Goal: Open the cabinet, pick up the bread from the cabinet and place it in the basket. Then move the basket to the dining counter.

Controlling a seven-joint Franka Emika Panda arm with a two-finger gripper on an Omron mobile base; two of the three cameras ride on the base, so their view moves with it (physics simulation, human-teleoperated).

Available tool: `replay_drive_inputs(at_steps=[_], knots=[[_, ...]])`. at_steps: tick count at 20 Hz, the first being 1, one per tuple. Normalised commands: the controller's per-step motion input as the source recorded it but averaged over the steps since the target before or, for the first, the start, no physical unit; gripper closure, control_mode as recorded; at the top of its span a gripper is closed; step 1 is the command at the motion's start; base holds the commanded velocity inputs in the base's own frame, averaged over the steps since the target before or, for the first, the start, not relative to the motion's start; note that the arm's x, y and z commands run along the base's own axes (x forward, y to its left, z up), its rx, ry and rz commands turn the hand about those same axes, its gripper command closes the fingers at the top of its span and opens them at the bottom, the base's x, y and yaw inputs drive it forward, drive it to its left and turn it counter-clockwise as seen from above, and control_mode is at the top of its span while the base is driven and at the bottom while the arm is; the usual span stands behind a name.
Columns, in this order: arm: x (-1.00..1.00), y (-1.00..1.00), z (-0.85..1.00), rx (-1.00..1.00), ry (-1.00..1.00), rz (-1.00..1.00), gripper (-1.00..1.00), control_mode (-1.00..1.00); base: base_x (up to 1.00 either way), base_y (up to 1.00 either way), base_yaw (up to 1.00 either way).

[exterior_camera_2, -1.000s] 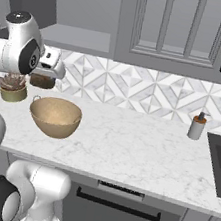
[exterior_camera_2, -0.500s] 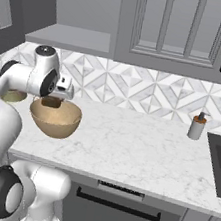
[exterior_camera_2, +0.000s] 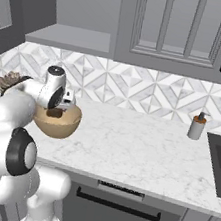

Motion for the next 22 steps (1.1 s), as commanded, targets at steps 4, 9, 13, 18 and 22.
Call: replay_drive_inputs(at_steps=[4, 9, 13, 18, 22], knots=[[0.14, 0.23, -0.68, 0.00, 0.00, 0.12, 1.00, -1.00, 0.00, 0.00, 0.00], [0.00, 0.20, -0.59, 0.00, 0.00, 0.10, 1.00, -1.00, 0.00, 0.00, 0.00], [0.08, 0.13, -0.34, 0.00, -0.01, 0.07, -1.00, -1.00, 0.00, 0.00, 0.00], [0.06, 0.00, 0.27, 0.00, -0.03, 0.00, -1.00, -1.00, 0.00, 0.00, 0.00], [-0.03, 0.00, 0.52, -0.01, 0.00, 0.00, -1.00, -1.00, 0.00, 0.00, 0.00]])
